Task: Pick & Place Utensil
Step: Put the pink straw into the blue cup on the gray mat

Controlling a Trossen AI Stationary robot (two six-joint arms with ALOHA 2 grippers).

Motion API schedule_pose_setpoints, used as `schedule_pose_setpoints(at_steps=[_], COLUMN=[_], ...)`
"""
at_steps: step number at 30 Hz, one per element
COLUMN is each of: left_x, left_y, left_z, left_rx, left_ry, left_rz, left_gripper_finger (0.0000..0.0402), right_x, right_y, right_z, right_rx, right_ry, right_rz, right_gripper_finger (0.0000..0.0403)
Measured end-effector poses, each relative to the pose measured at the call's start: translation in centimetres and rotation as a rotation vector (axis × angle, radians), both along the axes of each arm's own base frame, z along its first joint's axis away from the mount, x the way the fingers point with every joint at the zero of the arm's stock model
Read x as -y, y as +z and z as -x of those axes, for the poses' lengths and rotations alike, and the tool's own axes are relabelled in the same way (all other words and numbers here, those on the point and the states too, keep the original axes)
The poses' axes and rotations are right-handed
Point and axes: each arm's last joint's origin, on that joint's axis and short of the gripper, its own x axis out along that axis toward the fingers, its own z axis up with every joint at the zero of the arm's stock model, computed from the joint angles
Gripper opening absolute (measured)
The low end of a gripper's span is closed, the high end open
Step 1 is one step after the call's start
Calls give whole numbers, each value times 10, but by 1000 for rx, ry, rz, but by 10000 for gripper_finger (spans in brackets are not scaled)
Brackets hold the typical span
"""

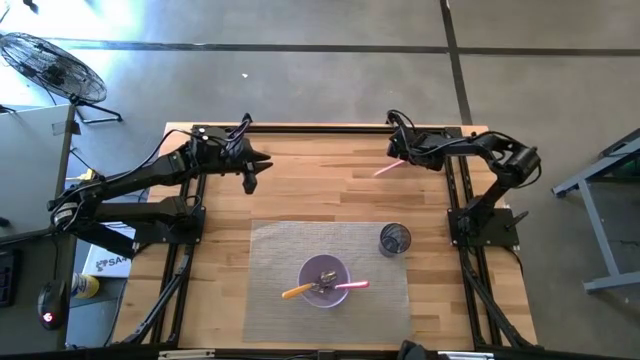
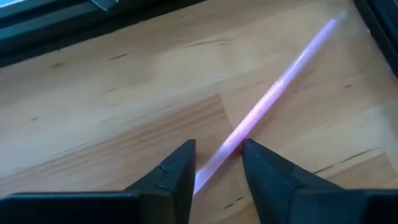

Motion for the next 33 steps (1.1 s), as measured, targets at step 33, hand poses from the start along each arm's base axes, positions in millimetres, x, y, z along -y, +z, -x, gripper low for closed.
schedule_pose_setpoints(at_steps=[33], left_x=[0], left_y=[-12], left_z=[0], left_rx=[-21], left_ry=[3], left_rz=[-8], left_gripper_finger=[101], right_x=[-57], right_y=[23], right_z=[-16], right_rx=[13], right_ry=[469], right_rz=[-279], right_gripper_finger=[40])
